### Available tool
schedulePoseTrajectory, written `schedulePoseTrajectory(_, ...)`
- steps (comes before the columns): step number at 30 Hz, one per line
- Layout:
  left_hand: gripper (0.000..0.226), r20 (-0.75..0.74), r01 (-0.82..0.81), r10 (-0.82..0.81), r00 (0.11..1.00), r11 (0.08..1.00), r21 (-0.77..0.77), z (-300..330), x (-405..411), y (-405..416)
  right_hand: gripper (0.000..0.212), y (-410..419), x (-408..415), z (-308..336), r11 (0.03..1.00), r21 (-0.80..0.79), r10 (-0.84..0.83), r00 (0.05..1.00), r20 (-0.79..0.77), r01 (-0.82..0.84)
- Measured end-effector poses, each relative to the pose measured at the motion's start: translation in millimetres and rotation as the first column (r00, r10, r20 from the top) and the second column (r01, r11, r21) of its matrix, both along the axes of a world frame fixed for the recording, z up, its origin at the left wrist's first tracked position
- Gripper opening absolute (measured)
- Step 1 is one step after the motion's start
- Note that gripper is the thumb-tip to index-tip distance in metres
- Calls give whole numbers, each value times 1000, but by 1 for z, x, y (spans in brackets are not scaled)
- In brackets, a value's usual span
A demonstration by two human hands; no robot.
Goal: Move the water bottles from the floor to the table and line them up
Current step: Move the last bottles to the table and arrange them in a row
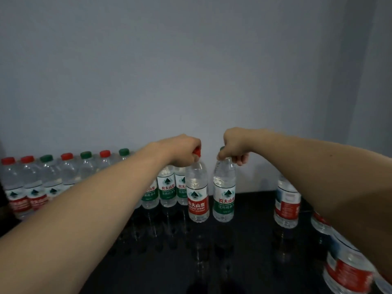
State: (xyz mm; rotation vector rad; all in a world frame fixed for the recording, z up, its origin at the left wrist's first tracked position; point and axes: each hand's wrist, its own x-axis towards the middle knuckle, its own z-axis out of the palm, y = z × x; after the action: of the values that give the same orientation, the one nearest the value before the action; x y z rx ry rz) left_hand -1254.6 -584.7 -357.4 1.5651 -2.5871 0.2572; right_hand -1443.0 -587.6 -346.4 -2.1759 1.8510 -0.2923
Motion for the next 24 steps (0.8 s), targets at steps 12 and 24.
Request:
schedulePoseTrajectory(12,21,-29,-33,32,999,999,-20,-35,-8,-113,27,-113,7,-37,980,-154,-125,992,30,129)
schedulePoseTrajectory(24,23,30,-84,86,996,994,-70,-46,-29,-132,35,-141,0,-50,981,-155,-104,988,114,121)
